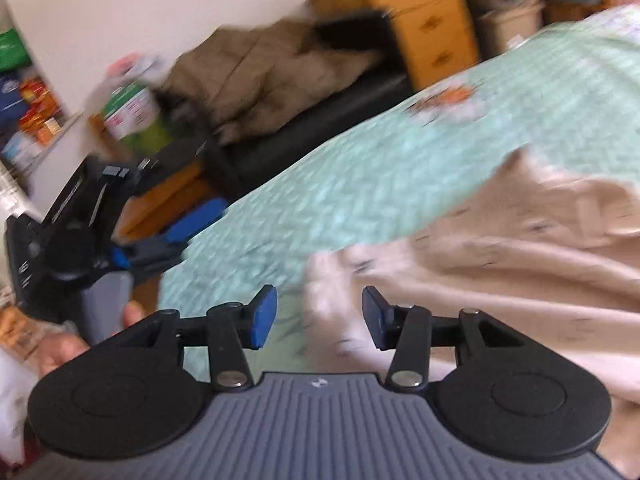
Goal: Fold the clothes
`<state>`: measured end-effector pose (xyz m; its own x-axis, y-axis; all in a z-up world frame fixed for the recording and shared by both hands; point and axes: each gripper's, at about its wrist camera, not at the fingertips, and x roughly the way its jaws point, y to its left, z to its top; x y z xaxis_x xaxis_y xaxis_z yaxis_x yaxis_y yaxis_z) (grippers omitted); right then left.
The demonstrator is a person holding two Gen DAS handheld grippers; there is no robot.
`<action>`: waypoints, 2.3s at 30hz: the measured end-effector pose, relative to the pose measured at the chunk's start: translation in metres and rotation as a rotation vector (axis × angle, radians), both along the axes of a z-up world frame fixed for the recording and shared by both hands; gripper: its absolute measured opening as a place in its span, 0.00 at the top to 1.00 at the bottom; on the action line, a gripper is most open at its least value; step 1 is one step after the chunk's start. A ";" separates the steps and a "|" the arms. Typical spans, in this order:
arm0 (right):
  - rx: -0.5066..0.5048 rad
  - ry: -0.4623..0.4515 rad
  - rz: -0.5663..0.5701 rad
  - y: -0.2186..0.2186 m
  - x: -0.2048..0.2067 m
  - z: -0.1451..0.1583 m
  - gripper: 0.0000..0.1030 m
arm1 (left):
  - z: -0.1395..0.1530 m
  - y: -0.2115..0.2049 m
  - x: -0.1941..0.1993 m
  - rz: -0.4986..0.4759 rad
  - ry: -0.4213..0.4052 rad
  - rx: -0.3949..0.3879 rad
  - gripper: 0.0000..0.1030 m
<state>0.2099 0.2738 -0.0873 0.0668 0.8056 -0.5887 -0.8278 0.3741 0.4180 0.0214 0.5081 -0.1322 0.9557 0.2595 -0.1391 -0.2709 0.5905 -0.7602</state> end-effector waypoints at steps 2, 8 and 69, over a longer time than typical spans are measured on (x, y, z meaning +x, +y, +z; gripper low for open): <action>0.030 0.025 -0.003 -0.012 -0.001 0.002 0.52 | 0.000 -0.002 0.004 -0.018 0.011 0.005 0.16; -0.211 0.056 -0.073 -0.009 0.018 -0.036 0.39 | -0.002 -0.013 0.030 -0.185 0.068 0.003 0.14; -0.549 -0.928 0.193 0.089 0.122 -0.035 0.88 | -0.027 -0.018 0.062 -0.120 0.073 -0.030 0.07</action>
<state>0.3318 0.3632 -0.1220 0.5708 0.4937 -0.6561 -0.7988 0.1490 -0.5829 0.0831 0.4901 -0.1589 0.9667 0.1383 -0.2155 -0.2549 0.5996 -0.7586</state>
